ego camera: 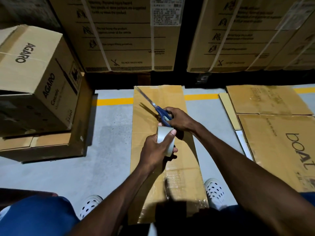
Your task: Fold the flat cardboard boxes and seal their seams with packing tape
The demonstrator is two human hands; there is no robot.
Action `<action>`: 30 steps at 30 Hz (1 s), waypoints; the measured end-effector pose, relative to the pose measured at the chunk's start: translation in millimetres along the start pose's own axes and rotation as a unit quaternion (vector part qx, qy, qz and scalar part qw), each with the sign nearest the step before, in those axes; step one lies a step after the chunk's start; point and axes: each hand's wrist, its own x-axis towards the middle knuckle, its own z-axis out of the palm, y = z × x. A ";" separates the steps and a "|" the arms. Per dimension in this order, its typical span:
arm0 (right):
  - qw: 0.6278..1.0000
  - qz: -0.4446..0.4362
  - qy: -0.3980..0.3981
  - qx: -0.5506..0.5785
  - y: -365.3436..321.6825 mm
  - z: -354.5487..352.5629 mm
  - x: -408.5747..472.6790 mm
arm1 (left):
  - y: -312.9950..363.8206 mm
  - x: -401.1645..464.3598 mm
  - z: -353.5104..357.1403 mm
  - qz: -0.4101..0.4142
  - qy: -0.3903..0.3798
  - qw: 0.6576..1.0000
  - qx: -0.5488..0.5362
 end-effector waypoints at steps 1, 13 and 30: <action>1.000 0.007 0.002 0.016 2.0 0.5 -0.7 | -1.0 -2.5 0.2 0.000 0.006 1.000 -0.004; 0.975 -0.054 0.125 -0.175 0.8 29.9 -27.2 | -19.4 -32.8 -4.9 0.018 0.038 0.998 0.042; 0.951 -0.093 0.182 -0.234 2.9 42.2 -54.7 | -53.5 -76.0 11.1 -0.018 0.050 0.999 -0.014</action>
